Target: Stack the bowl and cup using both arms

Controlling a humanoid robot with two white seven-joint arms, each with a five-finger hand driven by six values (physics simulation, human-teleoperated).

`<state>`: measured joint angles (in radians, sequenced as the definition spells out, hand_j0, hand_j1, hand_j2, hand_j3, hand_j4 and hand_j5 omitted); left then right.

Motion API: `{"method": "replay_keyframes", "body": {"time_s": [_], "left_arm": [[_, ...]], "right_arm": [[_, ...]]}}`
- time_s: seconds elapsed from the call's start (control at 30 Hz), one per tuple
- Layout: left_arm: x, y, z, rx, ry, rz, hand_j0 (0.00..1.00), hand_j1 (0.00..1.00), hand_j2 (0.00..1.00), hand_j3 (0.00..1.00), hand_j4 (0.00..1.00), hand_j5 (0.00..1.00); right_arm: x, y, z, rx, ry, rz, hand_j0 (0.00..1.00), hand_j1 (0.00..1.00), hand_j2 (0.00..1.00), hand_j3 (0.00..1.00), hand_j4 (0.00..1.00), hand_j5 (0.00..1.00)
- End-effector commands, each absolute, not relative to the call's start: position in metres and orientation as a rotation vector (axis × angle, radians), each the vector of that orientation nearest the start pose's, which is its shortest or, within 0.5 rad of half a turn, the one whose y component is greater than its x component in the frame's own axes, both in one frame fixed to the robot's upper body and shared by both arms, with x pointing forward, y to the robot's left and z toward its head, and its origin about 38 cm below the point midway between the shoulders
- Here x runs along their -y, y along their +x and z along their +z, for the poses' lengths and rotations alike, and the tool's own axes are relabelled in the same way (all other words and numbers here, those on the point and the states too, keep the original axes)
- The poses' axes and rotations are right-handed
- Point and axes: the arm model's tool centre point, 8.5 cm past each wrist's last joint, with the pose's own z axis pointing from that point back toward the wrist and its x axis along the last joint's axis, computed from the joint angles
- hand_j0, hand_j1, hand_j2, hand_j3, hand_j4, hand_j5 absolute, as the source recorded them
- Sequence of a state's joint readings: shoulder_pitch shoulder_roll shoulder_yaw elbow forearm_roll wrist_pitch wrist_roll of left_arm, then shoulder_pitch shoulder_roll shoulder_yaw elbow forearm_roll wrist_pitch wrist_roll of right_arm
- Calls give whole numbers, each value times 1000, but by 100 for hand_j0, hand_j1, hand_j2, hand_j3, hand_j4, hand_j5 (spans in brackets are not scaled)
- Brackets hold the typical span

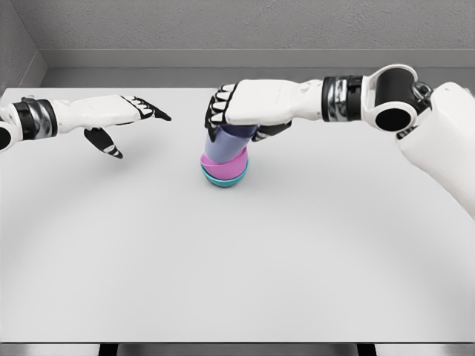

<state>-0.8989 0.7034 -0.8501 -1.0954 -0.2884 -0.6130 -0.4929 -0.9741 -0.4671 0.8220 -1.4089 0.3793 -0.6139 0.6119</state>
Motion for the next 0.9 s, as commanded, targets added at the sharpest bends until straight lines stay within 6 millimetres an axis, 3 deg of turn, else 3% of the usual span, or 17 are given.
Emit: {"method": "replay_keyframes", "body": {"time_s": [0.0, 0.5, 0.87], "left_arm": [[-299, 498, 211, 1373, 337, -1974, 100, 100, 100, 100, 100, 100], [-298, 498, 213, 1379, 338, -1973, 100, 100, 100, 100, 100, 100], [-301, 498, 214, 1377, 344, -1970, 100, 100, 100, 100, 100, 100]], "right_arm": [[119, 460, 281, -1971, 275, -2715, 49, 49, 49, 49, 49, 49], [126, 469, 269, -1960, 299, -2768, 49, 49, 49, 49, 49, 49], [118, 472, 264, -1973, 277, -2775, 49, 49, 49, 49, 49, 49]]}}
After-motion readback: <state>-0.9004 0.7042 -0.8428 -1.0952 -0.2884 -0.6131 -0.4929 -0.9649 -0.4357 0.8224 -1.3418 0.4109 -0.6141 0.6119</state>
